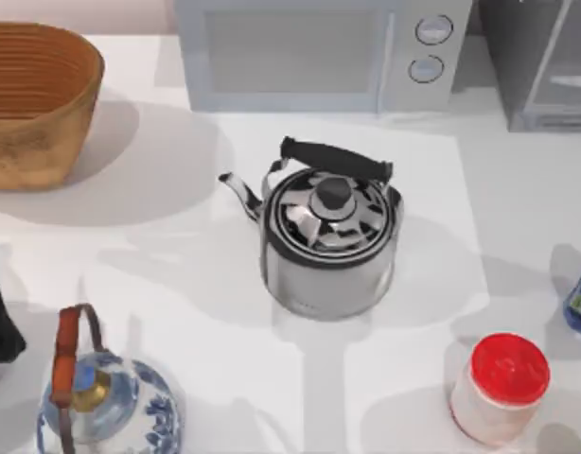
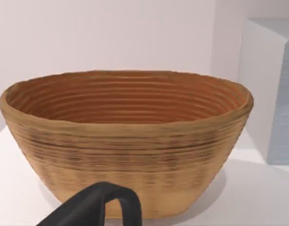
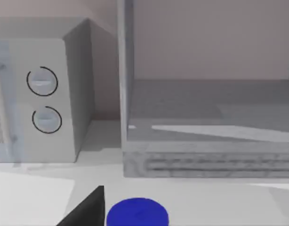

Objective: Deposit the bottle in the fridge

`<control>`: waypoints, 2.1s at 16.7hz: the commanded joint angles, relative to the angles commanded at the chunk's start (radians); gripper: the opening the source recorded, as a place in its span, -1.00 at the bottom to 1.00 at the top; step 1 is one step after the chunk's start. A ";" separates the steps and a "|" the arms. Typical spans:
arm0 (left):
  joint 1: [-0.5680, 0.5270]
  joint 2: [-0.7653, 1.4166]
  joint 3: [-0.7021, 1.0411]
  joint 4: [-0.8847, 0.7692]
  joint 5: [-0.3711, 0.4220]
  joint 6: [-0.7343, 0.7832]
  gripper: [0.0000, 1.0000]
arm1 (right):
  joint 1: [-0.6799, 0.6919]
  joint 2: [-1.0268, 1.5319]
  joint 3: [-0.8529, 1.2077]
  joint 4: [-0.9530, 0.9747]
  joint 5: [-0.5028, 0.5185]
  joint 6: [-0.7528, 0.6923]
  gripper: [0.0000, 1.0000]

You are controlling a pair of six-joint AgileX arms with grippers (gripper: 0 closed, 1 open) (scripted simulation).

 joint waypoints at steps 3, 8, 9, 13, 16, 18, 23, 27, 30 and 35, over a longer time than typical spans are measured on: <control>0.000 0.000 0.000 0.000 0.000 0.000 1.00 | -0.003 0.006 0.001 0.009 -0.009 -0.004 1.00; 0.000 0.000 0.000 0.000 0.000 0.000 1.00 | -0.056 0.131 0.021 0.198 -0.180 -0.088 1.00; 0.000 0.000 0.000 0.000 0.000 0.000 1.00 | -0.072 0.173 0.027 0.257 -0.235 -0.117 1.00; 0.000 0.000 0.000 0.000 0.000 0.000 1.00 | -0.148 0.401 0.057 0.524 -0.502 -0.259 1.00; 0.000 0.000 0.000 0.000 0.000 0.000 1.00 | -0.222 0.630 0.084 0.714 -0.719 -0.377 1.00; 0.000 0.000 0.000 0.000 0.000 0.000 1.00 | -0.278 0.793 0.103 0.821 -0.854 -0.451 1.00; 0.000 0.000 0.000 0.000 0.000 0.000 1.00 | -0.431 1.235 0.147 1.012 -1.129 -0.581 1.00; 0.000 0.000 0.000 0.000 0.000 0.000 1.00 | -0.550 1.585 0.182 1.085 -1.272 -0.618 1.00; 0.000 0.000 0.000 0.000 0.000 0.000 1.00 | -0.613 1.777 0.200 1.099 -1.332 -0.611 1.00; 0.000 0.000 0.000 0.000 0.000 0.000 1.00 | -0.657 1.901 0.208 1.097 -1.377 -0.595 1.00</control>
